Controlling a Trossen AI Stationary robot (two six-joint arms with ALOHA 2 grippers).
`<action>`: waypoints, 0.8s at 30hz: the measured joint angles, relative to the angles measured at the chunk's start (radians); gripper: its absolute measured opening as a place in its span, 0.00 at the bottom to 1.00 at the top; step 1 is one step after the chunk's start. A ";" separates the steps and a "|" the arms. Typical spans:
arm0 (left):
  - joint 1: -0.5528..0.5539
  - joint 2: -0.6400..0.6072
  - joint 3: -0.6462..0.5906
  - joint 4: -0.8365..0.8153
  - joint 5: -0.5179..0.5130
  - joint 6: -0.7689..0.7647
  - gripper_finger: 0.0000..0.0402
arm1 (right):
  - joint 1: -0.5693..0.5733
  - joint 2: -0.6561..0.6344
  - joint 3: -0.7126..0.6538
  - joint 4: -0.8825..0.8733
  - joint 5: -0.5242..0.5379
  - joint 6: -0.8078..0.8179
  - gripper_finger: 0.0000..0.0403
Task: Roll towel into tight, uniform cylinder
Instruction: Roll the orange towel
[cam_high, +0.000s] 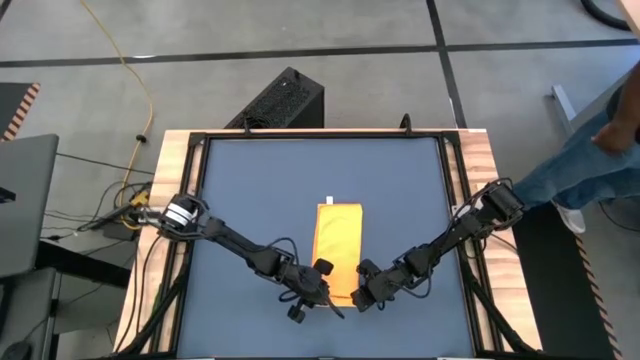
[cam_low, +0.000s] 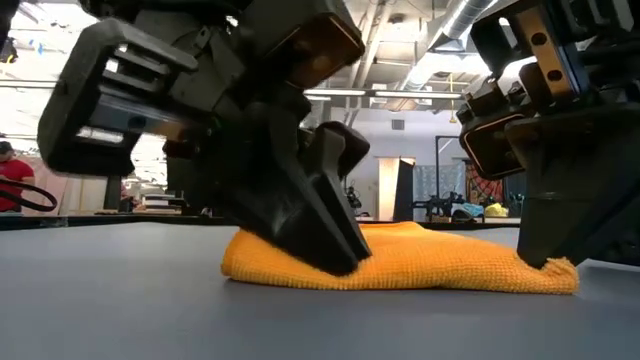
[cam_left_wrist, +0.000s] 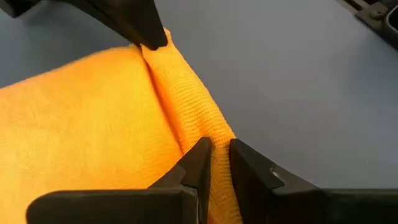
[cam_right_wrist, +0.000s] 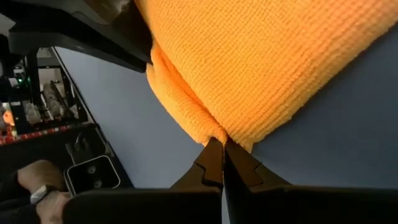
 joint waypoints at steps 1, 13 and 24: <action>0.000 0.007 0.000 0.004 0.000 -0.001 0.12 | 0.000 0.000 0.000 0.002 -0.003 0.004 0.04; 0.000 0.023 0.000 -0.043 -0.004 -0.009 0.12 | -0.007 0.000 0.001 -0.015 0.011 -0.011 0.07; 0.005 0.023 0.002 -0.065 0.052 -0.018 0.12 | -0.019 0.000 0.001 -0.012 -0.010 0.021 0.22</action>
